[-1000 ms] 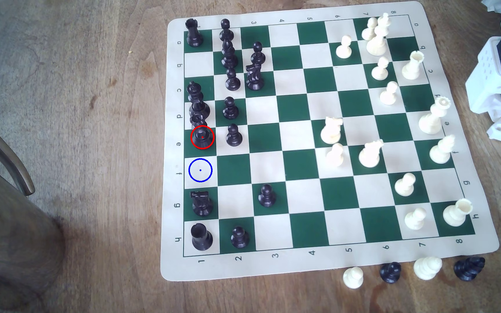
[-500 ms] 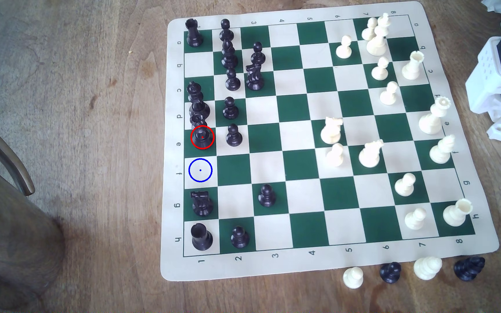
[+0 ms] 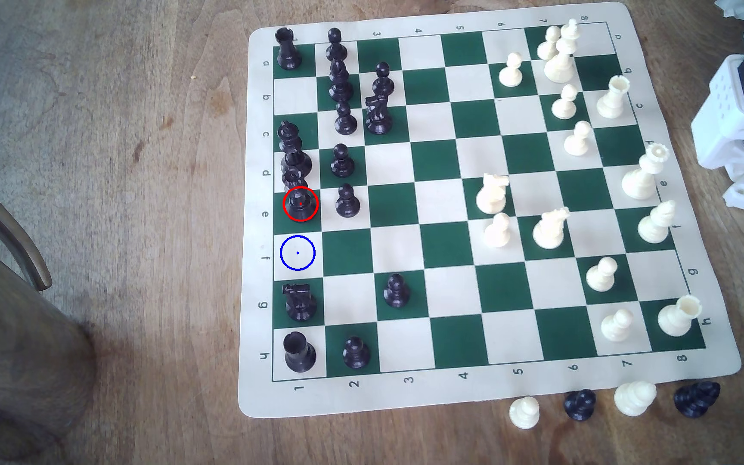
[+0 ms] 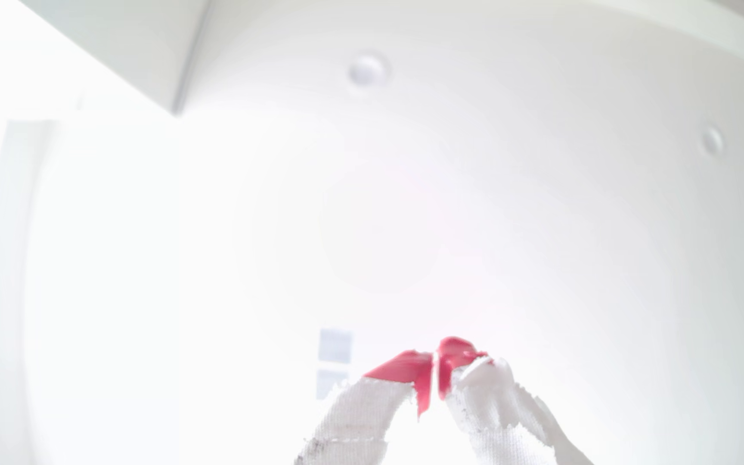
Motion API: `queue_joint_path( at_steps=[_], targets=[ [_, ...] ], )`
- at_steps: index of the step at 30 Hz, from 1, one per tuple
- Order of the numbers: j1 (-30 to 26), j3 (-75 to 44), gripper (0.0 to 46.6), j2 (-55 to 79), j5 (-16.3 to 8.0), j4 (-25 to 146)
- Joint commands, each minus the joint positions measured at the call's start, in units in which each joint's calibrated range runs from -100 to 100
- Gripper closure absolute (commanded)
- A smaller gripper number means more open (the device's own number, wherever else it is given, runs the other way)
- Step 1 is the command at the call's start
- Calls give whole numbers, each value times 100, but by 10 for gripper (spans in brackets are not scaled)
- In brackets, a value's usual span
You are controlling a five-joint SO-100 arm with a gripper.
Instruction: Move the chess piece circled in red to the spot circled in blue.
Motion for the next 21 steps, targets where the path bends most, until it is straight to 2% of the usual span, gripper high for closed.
queue_joint_path(
  at_steps=[1, 2, 6, 7, 8, 11, 12, 14, 15, 16, 18, 20, 21],
  targets=[
    [-280, 90, 464, -28, 39, 1641],
    [-507, 90, 465, -28, 59, 2354],
    [-898, 90, 465, -20, 537, 4041],
    [-968, 72, 465, -20, 552, 4483],
    [-1015, -118, 429, 91, 425, 5532],
    [-1101, -644, 407, 821, 98, 6457],
    [-1148, -998, 403, 1525, -10, 6506],
    [-1117, -1451, 402, 2111, -147, 6817],
    [-1086, -1786, 402, 2400, -293, 7121],
    [-992, -2666, 440, 2901, -532, 8308],
    [-1023, -3228, 461, 3300, -547, 9086],
    [-1054, -3708, 443, 3732, -615, 9643],
    [-1062, -4207, 414, 4259, -752, 9954]
  ],
)
